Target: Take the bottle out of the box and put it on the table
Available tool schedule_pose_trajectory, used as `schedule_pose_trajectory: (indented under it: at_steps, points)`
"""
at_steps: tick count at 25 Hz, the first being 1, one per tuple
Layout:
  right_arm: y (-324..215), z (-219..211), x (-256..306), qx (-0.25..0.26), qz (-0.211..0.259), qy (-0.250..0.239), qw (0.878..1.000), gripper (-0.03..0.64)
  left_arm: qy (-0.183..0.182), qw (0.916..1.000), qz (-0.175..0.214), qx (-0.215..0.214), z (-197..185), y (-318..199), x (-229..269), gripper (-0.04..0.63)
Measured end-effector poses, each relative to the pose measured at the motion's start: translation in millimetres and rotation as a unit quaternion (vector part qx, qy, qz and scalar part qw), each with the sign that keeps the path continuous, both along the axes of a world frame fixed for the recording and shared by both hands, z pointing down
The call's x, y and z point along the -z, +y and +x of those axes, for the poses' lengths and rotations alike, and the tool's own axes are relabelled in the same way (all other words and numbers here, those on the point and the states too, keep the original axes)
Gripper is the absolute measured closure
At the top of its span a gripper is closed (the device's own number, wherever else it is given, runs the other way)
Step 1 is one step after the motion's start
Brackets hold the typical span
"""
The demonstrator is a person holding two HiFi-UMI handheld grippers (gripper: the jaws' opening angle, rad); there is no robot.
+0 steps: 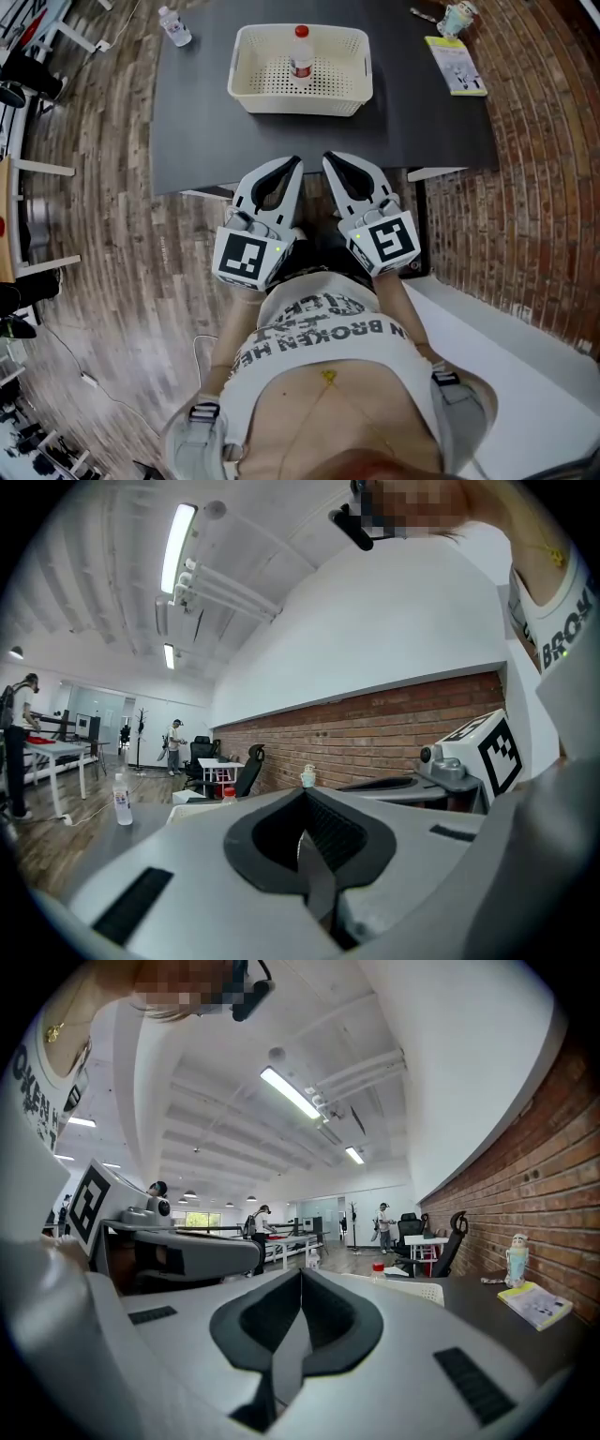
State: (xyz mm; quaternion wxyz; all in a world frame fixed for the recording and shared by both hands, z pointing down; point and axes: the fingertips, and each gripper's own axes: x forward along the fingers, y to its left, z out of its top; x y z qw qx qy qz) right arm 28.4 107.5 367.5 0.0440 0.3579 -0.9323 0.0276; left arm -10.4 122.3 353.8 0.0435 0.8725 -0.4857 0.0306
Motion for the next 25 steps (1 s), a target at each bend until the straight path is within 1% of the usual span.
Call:
schedule_pose_trajectory:
  at_steps: [6,11,17,25]
  points:
    - [-17,-2,-1,0.011,0.0,-0.006,1.0,0.607,0.008,0.9999,-0.005,0.0,5,-16,-3,0.59]
    - [-49,-8,4,0.026,0.006,-0.006,1.0,0.607,0.015,0.9998,-0.007,0.011,4,-45,-1,0.589]
    - [-89,-14,9,0.042,0.006,-0.004,0.999,0.607,0.013,0.9997,-0.015,0.016,0,-83,0,0.589]
    - [-127,-15,15,0.055,0.005,-0.006,0.998,0.607,0.011,0.999,-0.033,0.028,-1,-119,-5,0.589]
